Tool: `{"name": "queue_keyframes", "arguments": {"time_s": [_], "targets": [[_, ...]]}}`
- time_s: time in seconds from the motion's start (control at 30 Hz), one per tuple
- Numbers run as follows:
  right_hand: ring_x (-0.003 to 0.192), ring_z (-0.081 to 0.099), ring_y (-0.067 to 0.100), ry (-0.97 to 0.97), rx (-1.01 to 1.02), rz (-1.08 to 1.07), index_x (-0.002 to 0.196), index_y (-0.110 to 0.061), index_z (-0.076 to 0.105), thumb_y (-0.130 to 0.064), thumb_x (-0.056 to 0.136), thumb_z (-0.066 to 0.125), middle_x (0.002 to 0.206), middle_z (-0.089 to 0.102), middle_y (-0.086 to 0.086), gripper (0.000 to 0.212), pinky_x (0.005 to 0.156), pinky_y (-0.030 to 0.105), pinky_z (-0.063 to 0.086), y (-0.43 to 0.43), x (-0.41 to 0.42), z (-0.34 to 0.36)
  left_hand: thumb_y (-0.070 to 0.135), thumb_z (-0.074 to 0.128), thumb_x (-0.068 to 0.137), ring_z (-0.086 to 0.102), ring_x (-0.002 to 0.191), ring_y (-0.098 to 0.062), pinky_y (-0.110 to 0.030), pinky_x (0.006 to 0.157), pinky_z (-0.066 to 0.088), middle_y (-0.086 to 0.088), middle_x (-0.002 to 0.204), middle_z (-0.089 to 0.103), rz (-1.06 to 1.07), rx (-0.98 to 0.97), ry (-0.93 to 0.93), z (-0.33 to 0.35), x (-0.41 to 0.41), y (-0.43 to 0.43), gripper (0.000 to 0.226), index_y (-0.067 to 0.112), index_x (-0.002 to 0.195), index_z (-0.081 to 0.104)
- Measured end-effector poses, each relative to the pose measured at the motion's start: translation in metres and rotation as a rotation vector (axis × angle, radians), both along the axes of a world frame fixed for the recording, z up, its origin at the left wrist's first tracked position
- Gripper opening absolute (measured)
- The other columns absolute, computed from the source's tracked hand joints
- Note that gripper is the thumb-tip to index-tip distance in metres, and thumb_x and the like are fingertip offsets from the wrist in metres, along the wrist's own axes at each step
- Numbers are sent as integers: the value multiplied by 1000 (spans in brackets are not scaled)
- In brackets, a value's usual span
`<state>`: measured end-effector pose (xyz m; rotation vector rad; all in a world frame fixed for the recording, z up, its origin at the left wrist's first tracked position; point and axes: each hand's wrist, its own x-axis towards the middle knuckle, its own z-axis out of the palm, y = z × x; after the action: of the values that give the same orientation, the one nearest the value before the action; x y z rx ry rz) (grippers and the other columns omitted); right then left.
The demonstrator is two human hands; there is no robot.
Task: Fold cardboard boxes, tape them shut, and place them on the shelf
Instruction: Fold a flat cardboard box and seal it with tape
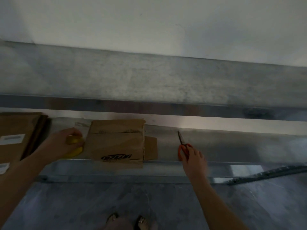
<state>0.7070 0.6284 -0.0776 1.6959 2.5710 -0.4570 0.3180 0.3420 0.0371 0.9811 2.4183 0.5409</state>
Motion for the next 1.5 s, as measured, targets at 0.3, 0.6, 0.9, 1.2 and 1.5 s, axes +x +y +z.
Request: {"name": "queue_keyframes", "arguments": {"time_s": [0.3,0.6,0.9,1.2,1.5], "targets": [[114,57,26,-213,-72,-180,122,-13,51,-37,103,34,121,63,7,35,92,36,40,0,-32,13,39,75,79,59,88,-15,-36,79,50,6,101,62,45,20,21,6,0,5,23,36,96,60],[88,67,26,-63,-155,-317,108,-23,62,-39,89,52,95,69,4,26,84,42,53,-47,-21,16,39,76,78,56,90,-13,-28,71,46,8,105,59,-40,59,-24,13,-18,-15,26,35,98,59],[90,68,30,301,-2,-251,129,-18,49,-32,98,53,101,70,7,34,69,33,45,-221,-85,140,39,77,76,54,98,-15,-34,82,49,12,109,55,-214,120,-91,13,-49,-29,27,37,94,58],[85,67,4,557,-479,-176,105,-31,56,-55,81,69,90,70,-13,36,80,33,56,-310,-185,127,38,77,75,51,100,-16,-32,80,45,8,110,52,-304,143,-80,7,-62,-29,32,39,97,54],[61,58,0,702,-933,-288,106,-21,52,-48,87,66,74,60,-7,35,53,12,43,-295,-222,104,30,74,80,53,97,-15,-28,76,40,4,107,56,-327,203,-91,7,-71,-18,24,29,100,60]]}}
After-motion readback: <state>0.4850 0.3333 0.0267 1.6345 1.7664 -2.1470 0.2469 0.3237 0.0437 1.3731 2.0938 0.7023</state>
